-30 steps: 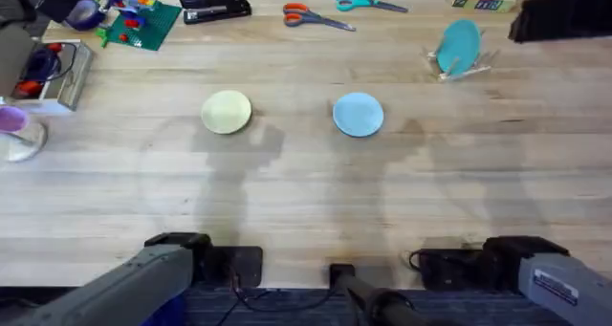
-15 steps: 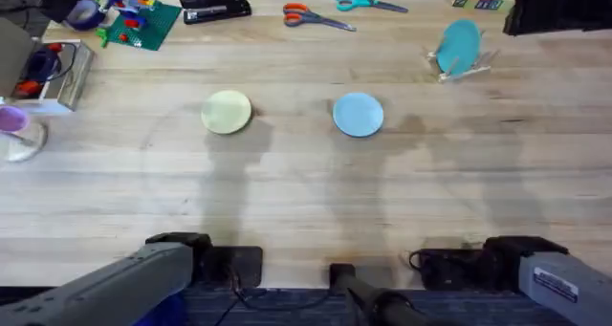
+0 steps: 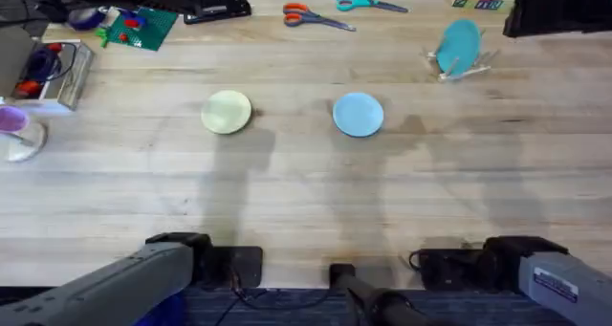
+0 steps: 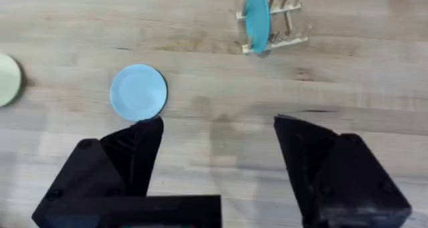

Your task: Pick up the plates from the table one by one and place each into a slot on the dish rack.

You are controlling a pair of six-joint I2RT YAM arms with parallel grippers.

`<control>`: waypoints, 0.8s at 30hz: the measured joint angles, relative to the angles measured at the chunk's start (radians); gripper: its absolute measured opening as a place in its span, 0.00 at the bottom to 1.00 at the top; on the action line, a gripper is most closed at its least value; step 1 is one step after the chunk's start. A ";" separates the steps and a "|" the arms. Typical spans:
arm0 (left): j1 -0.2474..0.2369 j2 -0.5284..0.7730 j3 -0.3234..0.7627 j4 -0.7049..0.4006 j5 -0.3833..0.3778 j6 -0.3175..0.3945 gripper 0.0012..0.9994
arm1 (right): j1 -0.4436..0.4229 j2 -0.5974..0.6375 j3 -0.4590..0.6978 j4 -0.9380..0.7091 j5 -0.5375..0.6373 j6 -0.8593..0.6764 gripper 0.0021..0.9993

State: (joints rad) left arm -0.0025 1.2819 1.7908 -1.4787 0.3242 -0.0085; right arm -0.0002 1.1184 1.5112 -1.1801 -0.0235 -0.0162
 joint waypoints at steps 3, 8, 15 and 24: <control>0.000 0.001 0.000 -0.011 0.074 -0.003 0.04 | 0.000 0.000 0.000 0.000 0.000 0.000 1.00; -0.001 0.020 -0.008 -0.025 0.144 -0.004 0.04 | 0.000 0.000 0.000 0.000 0.000 0.000 1.00; -0.043 0.021 -0.180 0.091 0.216 -0.004 0.04 | 0.000 0.000 0.000 0.000 0.000 0.000 1.00; -0.125 0.023 -0.398 0.320 0.288 -0.057 0.04 | 0.000 0.000 0.000 -0.001 0.000 0.000 1.00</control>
State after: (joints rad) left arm -0.1278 1.3045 1.3923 -1.1590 0.6124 -0.0660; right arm -0.0002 1.1183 1.5116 -1.1809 -0.0235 -0.0162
